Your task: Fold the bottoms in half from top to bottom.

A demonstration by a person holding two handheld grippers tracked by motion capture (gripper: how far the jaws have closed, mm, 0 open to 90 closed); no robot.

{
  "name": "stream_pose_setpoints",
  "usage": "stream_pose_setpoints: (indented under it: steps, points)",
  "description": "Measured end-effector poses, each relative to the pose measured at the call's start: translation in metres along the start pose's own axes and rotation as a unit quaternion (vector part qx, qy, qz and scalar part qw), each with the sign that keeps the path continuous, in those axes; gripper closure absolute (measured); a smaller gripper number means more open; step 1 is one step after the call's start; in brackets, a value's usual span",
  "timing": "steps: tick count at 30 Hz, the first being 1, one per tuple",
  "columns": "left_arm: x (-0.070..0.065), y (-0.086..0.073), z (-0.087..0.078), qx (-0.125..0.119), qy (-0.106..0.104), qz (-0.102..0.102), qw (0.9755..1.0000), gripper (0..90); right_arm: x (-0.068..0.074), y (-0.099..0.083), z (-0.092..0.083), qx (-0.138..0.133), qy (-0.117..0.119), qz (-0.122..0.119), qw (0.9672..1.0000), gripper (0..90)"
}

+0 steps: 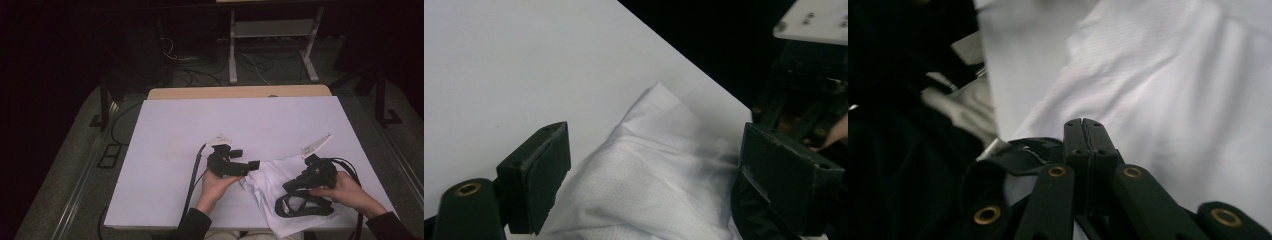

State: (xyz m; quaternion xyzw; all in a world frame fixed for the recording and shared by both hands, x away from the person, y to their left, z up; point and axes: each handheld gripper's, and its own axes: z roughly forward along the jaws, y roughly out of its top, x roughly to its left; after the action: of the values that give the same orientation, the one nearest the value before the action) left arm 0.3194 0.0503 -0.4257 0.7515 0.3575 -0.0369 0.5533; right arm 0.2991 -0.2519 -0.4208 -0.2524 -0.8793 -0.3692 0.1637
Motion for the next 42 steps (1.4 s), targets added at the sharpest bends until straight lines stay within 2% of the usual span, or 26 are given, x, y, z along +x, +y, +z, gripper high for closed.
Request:
stream_pose_setpoints:
  steps: [3,10,14,17,23,37,40,42]
  points:
    - [-0.001,0.000,0.001,0.001,-0.001,0.001,1.0000,12.3,0.008,-0.005,0.000,0.005,0.018,-0.008,0.9998,88.5]
    - [-0.001,-0.001,0.003,0.002,-0.002,0.001,1.0000,12.3,0.016,-0.021,0.009,0.023,0.033,-0.014,0.9991,88.4]
    - [-0.001,-0.001,0.004,0.002,-0.003,0.000,1.0000,12.3,0.019,-0.028,0.014,0.044,0.045,-0.027,0.9976,88.4]
    - [-0.002,-0.002,0.005,0.004,-0.003,0.000,1.0000,12.3,0.021,-0.033,0.016,0.063,0.045,-0.033,0.9965,88.4]
    - [-0.002,-0.002,0.006,0.007,-0.005,0.000,1.0000,12.3,0.020,-0.041,0.017,0.079,0.047,-0.031,0.9952,88.4]
    - [-0.001,-0.002,0.006,0.009,-0.005,-0.001,0.9999,11.8,0.019,-0.048,0.018,0.082,0.049,-0.034,0.9948,88.5]
    - [-0.001,-0.003,0.005,0.010,-0.004,-0.002,0.9999,11.6,0.021,-0.048,0.016,0.078,0.052,-0.034,0.9950,82.9]
    - [0.000,-0.003,0.005,0.011,-0.003,-0.001,0.9999,11.6,0.023,-0.047,0.012,0.068,0.045,-0.043,0.9958,79.5]
